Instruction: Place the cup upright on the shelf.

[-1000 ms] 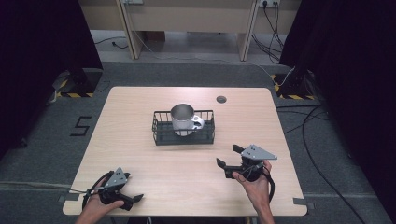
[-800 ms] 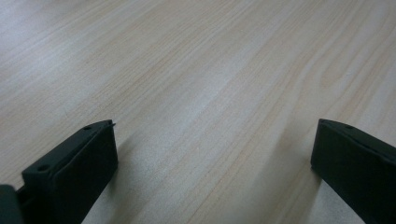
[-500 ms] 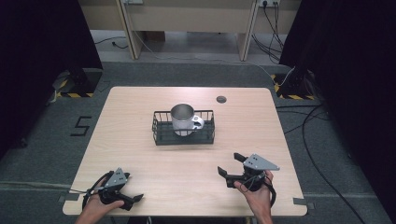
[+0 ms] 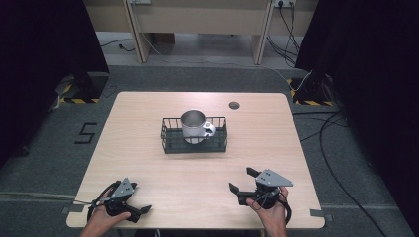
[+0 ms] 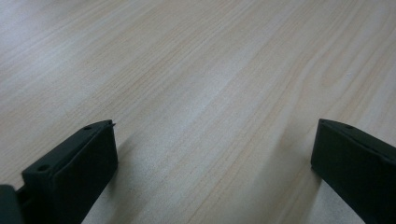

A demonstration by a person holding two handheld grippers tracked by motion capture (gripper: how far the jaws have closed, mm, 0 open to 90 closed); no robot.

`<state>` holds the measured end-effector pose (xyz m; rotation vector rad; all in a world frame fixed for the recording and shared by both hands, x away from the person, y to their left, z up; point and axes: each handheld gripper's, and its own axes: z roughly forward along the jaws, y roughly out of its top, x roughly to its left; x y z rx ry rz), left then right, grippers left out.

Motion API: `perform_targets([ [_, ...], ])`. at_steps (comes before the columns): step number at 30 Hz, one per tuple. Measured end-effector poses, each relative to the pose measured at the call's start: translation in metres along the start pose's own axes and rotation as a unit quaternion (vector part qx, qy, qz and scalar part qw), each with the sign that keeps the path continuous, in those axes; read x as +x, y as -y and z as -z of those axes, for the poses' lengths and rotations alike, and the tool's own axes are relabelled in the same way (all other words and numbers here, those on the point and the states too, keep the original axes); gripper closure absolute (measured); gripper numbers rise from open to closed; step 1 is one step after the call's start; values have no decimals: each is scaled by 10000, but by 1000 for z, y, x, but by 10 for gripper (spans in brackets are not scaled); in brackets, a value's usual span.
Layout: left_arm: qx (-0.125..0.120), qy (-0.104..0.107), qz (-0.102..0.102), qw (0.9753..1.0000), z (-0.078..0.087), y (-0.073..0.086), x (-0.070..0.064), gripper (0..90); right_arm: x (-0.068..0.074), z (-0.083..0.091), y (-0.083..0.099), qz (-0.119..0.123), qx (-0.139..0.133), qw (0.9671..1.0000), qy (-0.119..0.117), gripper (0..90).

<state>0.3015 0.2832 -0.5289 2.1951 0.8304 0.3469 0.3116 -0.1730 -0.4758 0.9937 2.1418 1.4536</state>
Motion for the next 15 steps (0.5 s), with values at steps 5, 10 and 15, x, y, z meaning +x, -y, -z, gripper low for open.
perform_targets([
  [5,1,1,0,10000,0,0,0,0,4,0,4,26,85,10000,-10,151],
  [10,0,-1,0,10000,0,0,0,0,6,0,9,73,206,9997,89,151],
  [15,1,0,0,10000,0,0,0,0,7,3,15,120,297,9994,157,152],
])
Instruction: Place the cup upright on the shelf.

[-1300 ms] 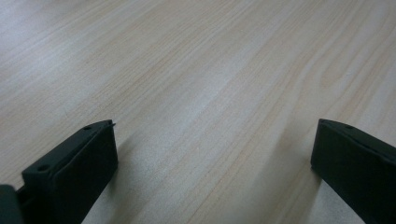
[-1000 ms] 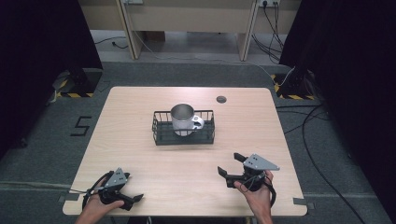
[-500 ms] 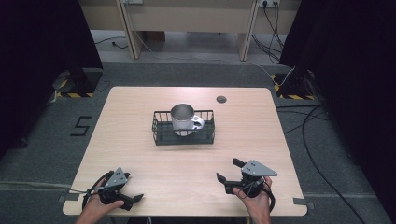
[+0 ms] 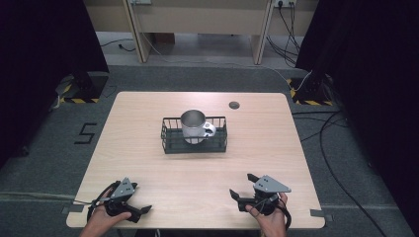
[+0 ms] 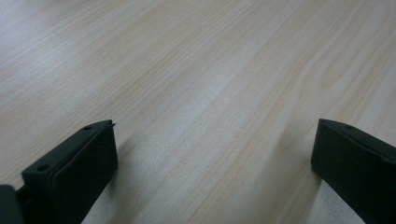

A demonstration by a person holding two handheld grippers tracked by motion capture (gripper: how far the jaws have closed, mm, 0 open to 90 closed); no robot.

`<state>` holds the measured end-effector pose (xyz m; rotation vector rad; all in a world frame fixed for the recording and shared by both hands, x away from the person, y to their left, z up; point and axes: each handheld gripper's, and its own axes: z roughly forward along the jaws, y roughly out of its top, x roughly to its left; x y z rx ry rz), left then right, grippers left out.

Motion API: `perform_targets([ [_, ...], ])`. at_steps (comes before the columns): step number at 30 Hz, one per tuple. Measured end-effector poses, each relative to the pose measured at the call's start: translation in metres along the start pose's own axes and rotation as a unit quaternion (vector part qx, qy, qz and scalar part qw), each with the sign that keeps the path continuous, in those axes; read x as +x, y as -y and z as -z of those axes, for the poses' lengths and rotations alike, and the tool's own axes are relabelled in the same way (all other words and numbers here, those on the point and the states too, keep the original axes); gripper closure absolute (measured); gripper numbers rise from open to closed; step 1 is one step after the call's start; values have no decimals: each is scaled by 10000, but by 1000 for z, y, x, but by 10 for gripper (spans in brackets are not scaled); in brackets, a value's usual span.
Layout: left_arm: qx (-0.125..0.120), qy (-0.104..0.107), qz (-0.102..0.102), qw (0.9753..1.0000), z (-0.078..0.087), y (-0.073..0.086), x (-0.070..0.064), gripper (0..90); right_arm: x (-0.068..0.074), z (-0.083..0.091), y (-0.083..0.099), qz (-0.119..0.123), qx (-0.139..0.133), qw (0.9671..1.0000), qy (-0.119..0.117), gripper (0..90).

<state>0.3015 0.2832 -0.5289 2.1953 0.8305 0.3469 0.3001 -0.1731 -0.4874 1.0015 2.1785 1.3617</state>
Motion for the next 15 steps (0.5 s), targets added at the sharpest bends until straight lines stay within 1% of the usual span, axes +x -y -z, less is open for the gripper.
perform_targets([
  [7,-1,0,-1,10000,0,0,0,0,-1,5,9,-115,65,9999,20,152],
  [11,0,-1,-1,10000,0,0,0,0,-1,7,13,-132,120,9998,47,153],
  [15,1,0,-1,10000,0,0,0,0,0,10,16,-167,110,9998,37,153],
])
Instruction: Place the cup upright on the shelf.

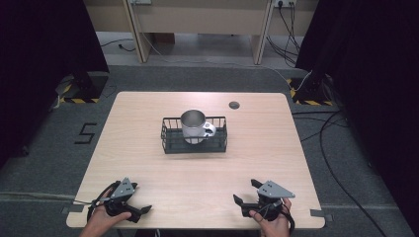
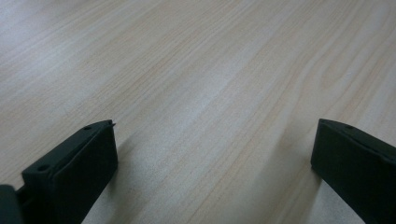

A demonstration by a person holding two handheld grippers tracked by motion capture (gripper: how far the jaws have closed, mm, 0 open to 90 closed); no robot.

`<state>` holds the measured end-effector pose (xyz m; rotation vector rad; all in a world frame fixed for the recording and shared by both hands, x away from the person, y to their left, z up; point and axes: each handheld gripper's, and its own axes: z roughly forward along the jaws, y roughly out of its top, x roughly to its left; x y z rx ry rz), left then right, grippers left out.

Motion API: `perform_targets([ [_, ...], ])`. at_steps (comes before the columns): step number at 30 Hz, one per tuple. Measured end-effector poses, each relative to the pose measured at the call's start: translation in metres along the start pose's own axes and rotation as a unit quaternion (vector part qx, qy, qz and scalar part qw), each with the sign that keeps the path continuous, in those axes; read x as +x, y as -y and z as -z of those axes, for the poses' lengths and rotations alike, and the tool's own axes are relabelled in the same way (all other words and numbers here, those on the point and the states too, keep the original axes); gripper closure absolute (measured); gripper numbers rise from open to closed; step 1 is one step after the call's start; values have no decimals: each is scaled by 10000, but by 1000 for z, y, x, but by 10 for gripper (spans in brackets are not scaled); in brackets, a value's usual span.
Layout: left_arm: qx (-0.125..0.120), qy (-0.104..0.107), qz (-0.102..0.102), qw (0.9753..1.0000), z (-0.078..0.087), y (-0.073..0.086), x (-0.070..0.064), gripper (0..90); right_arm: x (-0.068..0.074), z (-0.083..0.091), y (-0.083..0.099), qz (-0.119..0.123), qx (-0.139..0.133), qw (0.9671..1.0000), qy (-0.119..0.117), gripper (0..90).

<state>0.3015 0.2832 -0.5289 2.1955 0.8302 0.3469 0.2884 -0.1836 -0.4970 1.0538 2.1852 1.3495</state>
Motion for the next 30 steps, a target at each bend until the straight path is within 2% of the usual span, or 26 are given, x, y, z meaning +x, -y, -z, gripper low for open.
perform_targets([
  [15,3,-6,1,10000,0,0,0,0,5,8,13,-45,61,10000,48,152],
  [30,5,-6,2,10000,0,0,0,0,12,8,30,-44,370,9992,166,152],
])
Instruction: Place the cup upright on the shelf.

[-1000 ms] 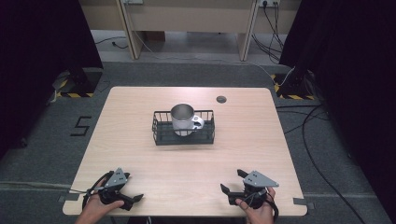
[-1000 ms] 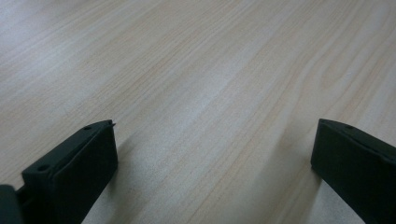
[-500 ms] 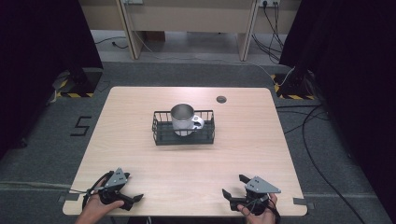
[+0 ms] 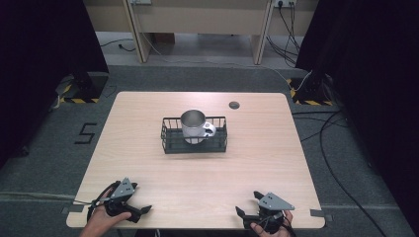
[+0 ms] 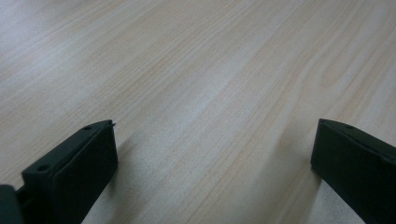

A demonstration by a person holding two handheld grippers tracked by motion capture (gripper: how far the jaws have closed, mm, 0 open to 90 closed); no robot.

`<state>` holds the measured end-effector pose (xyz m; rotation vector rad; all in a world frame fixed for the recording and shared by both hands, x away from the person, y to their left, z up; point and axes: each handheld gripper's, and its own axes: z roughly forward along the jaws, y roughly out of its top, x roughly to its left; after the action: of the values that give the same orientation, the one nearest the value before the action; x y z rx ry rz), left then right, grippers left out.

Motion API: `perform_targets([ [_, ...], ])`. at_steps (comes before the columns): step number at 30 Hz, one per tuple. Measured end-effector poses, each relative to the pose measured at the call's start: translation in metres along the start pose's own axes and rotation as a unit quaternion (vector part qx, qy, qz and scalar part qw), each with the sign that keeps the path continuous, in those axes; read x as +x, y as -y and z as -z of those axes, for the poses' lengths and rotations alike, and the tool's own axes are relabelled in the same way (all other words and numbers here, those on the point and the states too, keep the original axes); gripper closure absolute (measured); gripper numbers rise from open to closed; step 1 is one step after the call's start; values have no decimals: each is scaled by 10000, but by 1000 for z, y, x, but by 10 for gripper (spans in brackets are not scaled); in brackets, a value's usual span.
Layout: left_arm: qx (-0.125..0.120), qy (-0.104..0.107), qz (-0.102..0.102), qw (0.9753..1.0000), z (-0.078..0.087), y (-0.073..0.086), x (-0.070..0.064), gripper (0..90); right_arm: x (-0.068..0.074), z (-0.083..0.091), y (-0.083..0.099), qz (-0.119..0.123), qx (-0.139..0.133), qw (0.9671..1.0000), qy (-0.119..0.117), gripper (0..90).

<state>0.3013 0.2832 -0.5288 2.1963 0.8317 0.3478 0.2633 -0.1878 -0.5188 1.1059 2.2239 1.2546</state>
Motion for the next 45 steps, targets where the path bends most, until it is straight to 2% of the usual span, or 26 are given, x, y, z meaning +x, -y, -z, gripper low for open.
perform_targets([
  [13,2,-1,1,10000,0,0,0,0,5,6,8,43,-7,10000,50,152],
  [23,2,-2,5,10000,0,0,0,0,7,10,18,-77,-139,9998,136,152],
  [32,0,-2,3,10000,0,0,0,0,8,8,27,29,152,9990,431,145],
  [34,2,-3,-1,10000,0,0,0,0,10,7,29,105,106,9987,485,140],
  [45,1,2,3,10000,0,0,0,0,16,9,34,99,31,9988,483,99],
])
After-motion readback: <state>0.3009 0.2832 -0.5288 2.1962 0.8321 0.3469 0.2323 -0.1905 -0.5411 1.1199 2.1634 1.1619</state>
